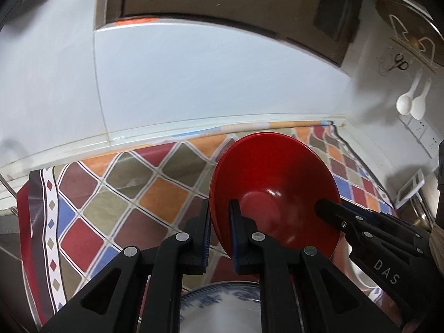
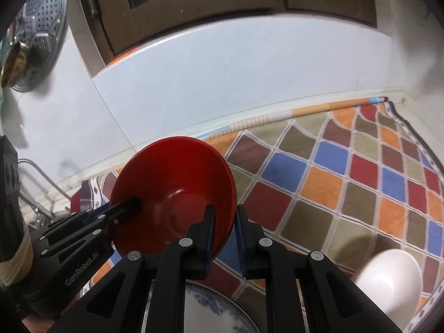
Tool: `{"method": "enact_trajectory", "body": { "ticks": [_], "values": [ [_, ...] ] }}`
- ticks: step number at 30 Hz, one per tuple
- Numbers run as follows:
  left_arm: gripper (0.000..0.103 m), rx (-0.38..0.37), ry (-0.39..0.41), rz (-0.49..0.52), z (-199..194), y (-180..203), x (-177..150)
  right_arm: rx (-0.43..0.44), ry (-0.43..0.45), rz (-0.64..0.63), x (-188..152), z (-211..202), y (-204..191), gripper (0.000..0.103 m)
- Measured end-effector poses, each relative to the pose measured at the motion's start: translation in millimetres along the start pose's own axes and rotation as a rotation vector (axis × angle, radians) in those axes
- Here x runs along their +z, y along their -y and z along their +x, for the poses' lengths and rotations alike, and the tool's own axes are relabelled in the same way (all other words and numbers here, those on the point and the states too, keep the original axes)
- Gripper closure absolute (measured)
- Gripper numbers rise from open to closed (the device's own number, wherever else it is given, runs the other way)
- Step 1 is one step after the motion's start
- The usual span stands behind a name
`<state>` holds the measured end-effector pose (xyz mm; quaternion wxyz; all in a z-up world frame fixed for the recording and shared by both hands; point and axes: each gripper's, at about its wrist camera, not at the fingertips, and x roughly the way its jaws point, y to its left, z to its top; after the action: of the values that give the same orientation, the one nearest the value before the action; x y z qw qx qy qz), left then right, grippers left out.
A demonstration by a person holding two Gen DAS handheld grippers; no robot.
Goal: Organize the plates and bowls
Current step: 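Carry the red bowl with both grippers over the white bowl on the stack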
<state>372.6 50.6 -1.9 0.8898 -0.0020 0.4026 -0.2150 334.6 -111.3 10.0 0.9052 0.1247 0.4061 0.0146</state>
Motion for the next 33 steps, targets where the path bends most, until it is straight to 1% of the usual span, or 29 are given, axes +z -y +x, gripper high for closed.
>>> {"method": "enact_trajectory", "body": {
  "ticks": [13,24,33],
  "values": [
    [0.089,-0.034,0.035,0.028,-30,72,-15,-0.025,0.066,0.018,-17,-65,46,0.087],
    [0.088,-0.068,0.006,0.063,-32,142,-34,-0.038,0.086,0.05,-33,-107,102,0.087],
    [0.088,-0.082,-0.031,0.07,-22,183,-51,-0.061,0.072,0.086,-48,-126,148,0.087]
  ]
}}
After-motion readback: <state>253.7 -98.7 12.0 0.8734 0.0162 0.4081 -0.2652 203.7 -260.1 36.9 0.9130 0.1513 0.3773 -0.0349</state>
